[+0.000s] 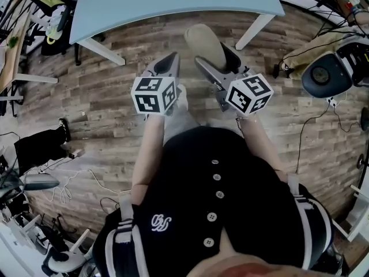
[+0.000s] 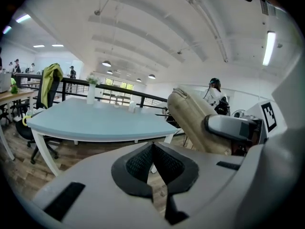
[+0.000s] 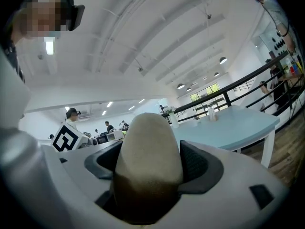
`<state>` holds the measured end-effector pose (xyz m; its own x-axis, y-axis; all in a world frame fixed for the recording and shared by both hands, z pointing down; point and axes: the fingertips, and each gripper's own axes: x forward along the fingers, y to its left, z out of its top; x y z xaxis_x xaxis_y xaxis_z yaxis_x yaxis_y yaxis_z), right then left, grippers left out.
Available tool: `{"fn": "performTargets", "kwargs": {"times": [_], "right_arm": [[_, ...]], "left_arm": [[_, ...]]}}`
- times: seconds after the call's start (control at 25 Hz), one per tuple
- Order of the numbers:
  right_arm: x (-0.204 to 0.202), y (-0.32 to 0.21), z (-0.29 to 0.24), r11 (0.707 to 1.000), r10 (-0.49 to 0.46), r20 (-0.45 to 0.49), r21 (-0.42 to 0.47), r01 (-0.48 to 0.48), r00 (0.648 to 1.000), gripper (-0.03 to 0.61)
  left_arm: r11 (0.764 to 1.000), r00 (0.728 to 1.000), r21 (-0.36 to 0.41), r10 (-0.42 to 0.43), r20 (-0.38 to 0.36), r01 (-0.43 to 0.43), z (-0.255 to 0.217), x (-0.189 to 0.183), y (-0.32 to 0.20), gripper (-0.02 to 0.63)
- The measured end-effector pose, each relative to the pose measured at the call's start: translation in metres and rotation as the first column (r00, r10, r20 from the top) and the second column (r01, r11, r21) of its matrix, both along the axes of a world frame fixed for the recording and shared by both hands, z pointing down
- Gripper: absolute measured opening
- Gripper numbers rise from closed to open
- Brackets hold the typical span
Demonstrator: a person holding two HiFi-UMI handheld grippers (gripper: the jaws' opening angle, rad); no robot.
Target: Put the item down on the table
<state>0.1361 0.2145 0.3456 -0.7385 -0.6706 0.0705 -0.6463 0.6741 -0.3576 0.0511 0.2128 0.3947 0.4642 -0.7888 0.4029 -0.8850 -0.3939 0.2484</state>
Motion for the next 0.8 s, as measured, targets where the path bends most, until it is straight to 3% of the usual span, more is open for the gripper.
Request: {"fn": "performTargets", "kwargs": {"times": [0.8], "right_arm": [[-0.080,-0.173,-0.025,0.995,0.074,0.015,0.060,-0.074,0.997,0.382]], "left_arm": [[0.996,0.998,0.073,0.060,-0.003,-0.060,-0.031,-0.081,-0.182,0.008]]}}
